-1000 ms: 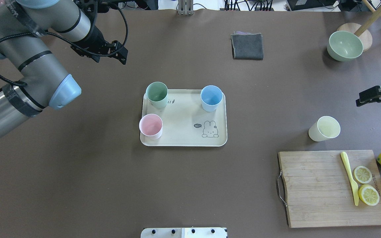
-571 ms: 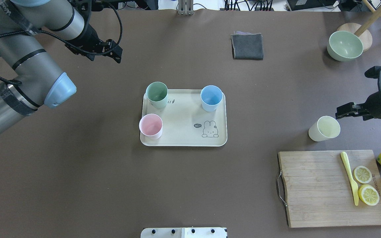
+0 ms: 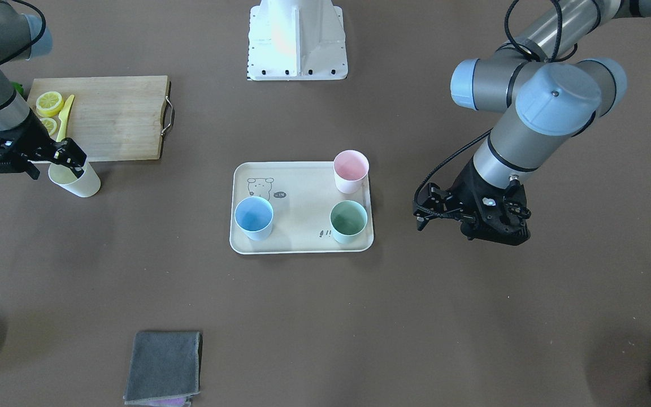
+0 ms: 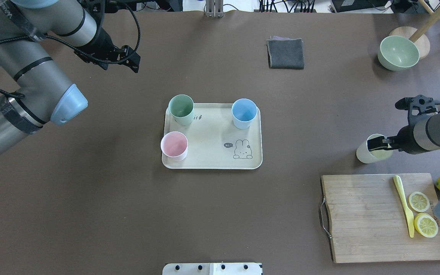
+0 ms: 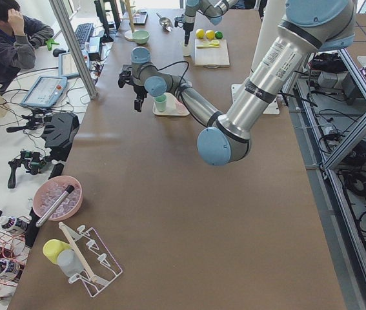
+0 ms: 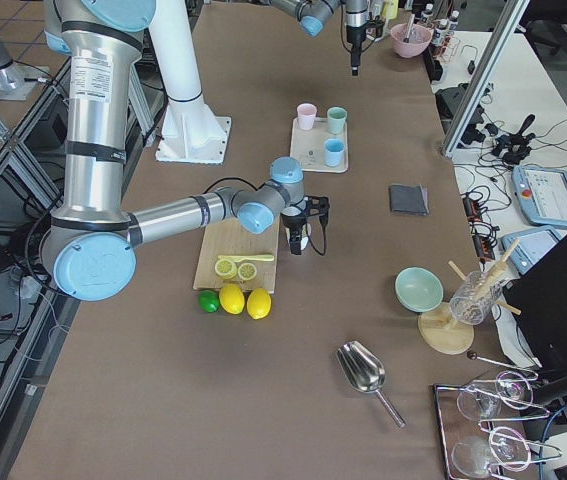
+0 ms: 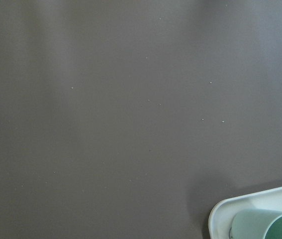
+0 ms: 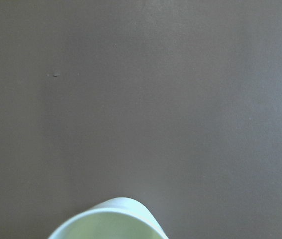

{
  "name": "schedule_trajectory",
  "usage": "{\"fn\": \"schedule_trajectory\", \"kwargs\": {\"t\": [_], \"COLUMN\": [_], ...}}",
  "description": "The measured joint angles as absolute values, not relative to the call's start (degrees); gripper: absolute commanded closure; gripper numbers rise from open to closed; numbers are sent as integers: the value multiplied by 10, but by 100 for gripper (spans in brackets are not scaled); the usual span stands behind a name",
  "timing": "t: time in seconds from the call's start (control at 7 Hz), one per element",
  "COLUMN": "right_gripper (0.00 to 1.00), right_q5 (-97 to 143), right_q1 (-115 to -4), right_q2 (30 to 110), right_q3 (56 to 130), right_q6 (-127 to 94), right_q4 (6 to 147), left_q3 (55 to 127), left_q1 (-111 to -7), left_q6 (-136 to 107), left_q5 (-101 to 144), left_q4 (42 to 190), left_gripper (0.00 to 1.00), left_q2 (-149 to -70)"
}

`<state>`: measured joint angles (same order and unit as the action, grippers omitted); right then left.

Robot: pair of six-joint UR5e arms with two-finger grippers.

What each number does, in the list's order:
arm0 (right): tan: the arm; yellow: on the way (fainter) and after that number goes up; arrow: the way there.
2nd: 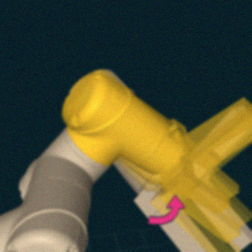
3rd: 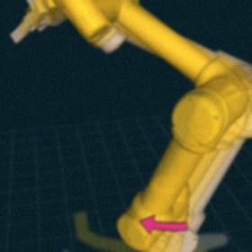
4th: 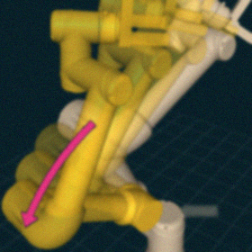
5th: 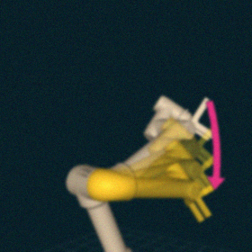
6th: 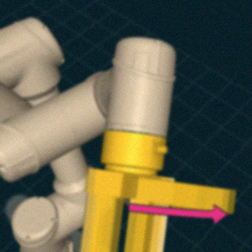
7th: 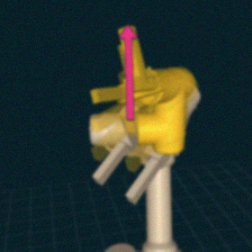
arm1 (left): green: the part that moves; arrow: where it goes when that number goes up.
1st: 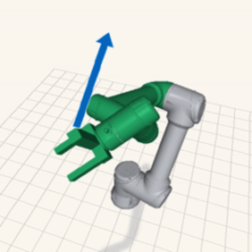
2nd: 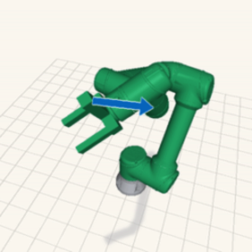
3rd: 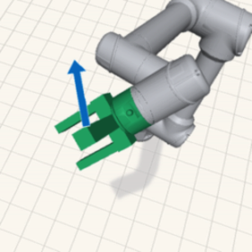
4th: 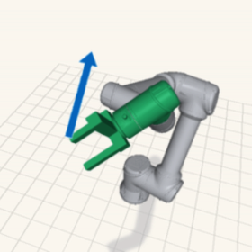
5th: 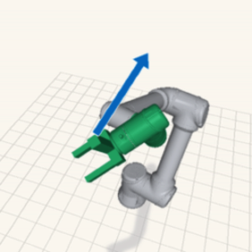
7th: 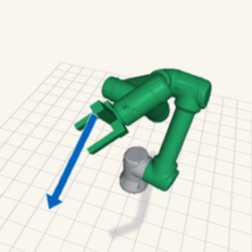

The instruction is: Place all cups on tray

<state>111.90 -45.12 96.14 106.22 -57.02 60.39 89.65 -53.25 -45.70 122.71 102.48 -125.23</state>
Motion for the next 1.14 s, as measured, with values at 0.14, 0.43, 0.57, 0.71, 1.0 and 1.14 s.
{"fn": "schedule_trajectory", "kwargs": {"t": [0.14, 0.43, 0.57, 0.71, 1.0, 1.14], "right_gripper": [100, 100, 100, 100, 100, 100], "right_q5": [1114, 1115, 1117, 1118, 1117, 1105], "right_q1": [-447, -446, -444, -441, -417, -392], "right_q2": [961, 959, 955, 941, 849, 785], "right_q3": [1063, 1069, 1076, 1087, 1099, 1100], "right_q6": [-570, -589, -617, -655, -761, -818], "right_q4": [601, 600, 600, 606, 674, 731], "left_q3": [897, 897, 897, 897, 896, 895], "left_q1": [-532, -532, -532, -532, -538, -543], "left_q6": [-457, -457, -457, -457, -442, -427], "left_q5": [1227, 1227, 1227, 1227, 1228, 1228], "left_q4": [1025, 1026, 1026, 1026, 1026, 1026], "left_gripper": [2, 2, 2, 2, 2, 2], "left_q2": [-1252, -1252, -1252, -1250, -1241, -1234]}}
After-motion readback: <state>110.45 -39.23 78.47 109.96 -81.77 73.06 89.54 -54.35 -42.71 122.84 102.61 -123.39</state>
